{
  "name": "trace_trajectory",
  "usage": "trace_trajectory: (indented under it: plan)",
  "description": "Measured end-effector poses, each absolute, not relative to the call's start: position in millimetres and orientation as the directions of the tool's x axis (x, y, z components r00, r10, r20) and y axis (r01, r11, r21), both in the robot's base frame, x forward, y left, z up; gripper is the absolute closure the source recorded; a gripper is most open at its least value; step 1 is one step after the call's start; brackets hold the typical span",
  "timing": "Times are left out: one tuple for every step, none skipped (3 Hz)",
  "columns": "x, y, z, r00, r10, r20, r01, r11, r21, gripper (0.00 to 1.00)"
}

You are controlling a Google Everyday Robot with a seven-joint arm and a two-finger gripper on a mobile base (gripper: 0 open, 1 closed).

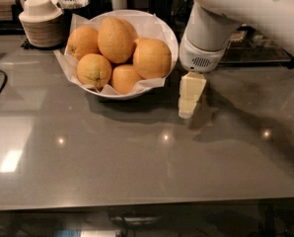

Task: Pick orange from white bowl

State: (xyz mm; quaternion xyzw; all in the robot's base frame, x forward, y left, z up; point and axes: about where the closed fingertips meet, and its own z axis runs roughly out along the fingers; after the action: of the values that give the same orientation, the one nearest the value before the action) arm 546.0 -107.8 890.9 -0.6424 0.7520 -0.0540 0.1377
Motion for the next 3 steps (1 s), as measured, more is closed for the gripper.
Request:
trace_trajectory:
  plan:
    - [546.0, -107.8, 890.9, -0.137, -0.981, -0.138, -0.951, 0.169, -0.258, 0.0]
    - [544.0, -102.5, 899.3, -0.093, -0.974, -0.209, -0.959, 0.144, -0.245, 0.0]
    - [537.2, -112.7, 946.3, -0.003, -0.938, -0.347, -0.959, 0.101, -0.266, 0.0]
